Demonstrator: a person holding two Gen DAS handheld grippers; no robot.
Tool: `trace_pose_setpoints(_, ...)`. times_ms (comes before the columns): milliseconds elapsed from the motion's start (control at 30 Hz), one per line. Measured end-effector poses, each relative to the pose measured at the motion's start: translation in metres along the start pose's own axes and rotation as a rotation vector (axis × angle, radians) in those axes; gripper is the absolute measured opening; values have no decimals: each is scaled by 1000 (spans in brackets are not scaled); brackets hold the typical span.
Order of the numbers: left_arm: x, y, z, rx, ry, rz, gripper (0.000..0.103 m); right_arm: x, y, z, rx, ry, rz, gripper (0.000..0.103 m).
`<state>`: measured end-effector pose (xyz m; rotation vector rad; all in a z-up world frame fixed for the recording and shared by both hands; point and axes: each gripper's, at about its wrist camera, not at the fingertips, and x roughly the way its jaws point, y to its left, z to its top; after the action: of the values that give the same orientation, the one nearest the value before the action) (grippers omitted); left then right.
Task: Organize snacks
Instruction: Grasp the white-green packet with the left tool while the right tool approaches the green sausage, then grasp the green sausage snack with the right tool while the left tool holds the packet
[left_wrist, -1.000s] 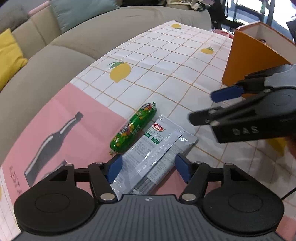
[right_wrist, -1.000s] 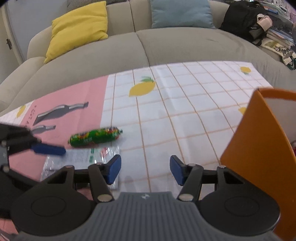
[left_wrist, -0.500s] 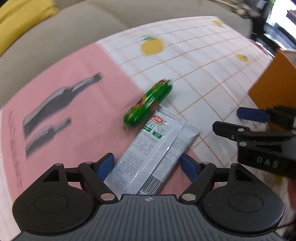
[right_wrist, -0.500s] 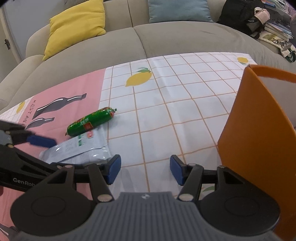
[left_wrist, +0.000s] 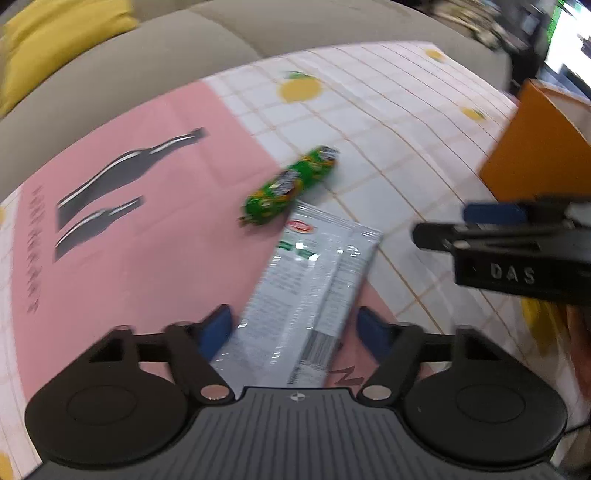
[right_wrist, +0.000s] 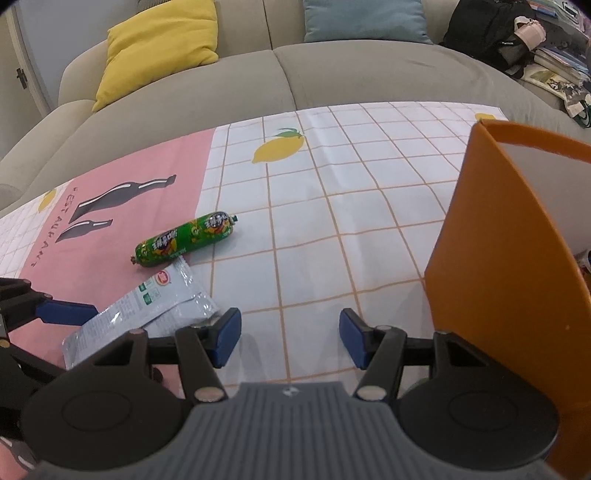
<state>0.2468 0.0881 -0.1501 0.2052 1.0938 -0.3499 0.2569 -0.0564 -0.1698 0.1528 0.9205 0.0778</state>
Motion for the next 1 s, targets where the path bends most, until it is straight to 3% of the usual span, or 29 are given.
trace_pose_setpoints(200,-16,17,-22,-255,42,95,66,-4,5,1,7,17,25,58)
trace_pose_setpoints(333,-24,45,-37,-466,18,182,65,-4,13,8,35,5,54,59)
trace_pose_setpoints(433,-23,63,-35,-550,-5,204,65,-2,23,17,64,-8,69,60)
trace_pose_setpoints(500,-21,69,-28,-574,-15,201,65,0,30,24,92,-20,80,66)
trace_pose_setpoints(633,-13,77,-16,-579,-30,211,65,7,46,37,158,-40,81,66)
trace_pose_setpoints(1000,-5,78,-7,-545,-54,209,65,46,64,51,228,17,29,65)
